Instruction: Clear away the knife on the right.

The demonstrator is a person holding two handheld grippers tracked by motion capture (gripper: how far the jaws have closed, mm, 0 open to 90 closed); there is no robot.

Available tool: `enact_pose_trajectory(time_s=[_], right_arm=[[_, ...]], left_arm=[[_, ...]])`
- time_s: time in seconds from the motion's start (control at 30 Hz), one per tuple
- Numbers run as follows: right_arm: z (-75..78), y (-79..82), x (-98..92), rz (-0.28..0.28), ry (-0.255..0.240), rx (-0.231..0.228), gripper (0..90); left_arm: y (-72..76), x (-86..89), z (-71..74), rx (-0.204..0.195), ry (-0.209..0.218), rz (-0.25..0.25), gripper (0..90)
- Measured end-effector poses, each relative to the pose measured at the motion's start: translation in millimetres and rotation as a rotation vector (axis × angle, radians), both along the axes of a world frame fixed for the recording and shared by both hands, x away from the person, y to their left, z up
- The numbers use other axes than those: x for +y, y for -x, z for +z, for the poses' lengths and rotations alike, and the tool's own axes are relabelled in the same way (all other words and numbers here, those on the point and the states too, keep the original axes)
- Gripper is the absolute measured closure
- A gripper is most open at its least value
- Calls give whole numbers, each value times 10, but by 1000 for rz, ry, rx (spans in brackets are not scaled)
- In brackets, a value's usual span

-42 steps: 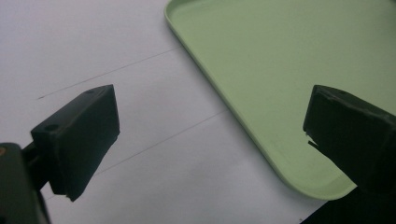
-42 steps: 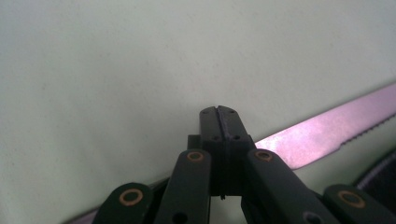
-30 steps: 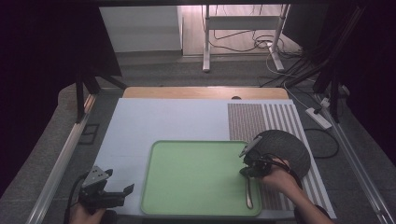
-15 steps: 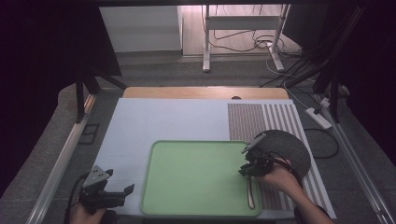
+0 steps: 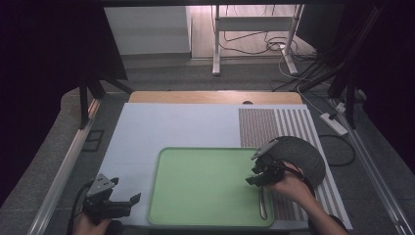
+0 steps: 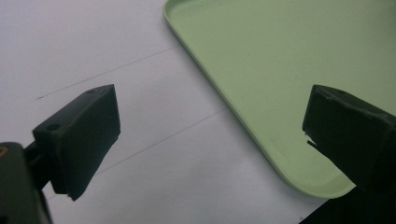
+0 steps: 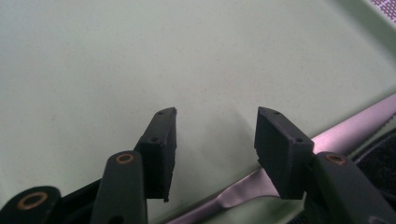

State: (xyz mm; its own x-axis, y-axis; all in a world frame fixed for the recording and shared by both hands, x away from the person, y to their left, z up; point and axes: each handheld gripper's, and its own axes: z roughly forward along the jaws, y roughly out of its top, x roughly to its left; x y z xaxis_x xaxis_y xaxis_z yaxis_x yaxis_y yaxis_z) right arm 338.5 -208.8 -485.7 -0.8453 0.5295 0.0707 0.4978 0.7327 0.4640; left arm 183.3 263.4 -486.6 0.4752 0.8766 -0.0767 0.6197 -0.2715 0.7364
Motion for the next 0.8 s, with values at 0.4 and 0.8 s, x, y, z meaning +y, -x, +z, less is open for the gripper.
enact_pose_trajectory(time_s=[0.4,0.8], right_arm=[[78,25,-30,-15,-20,-13,310],[116,71,-139,-42,-27,-47,138]], left_arm=[[0,2,-1,-1,4,1,51],[2,3,0,-1,5,1,51]])
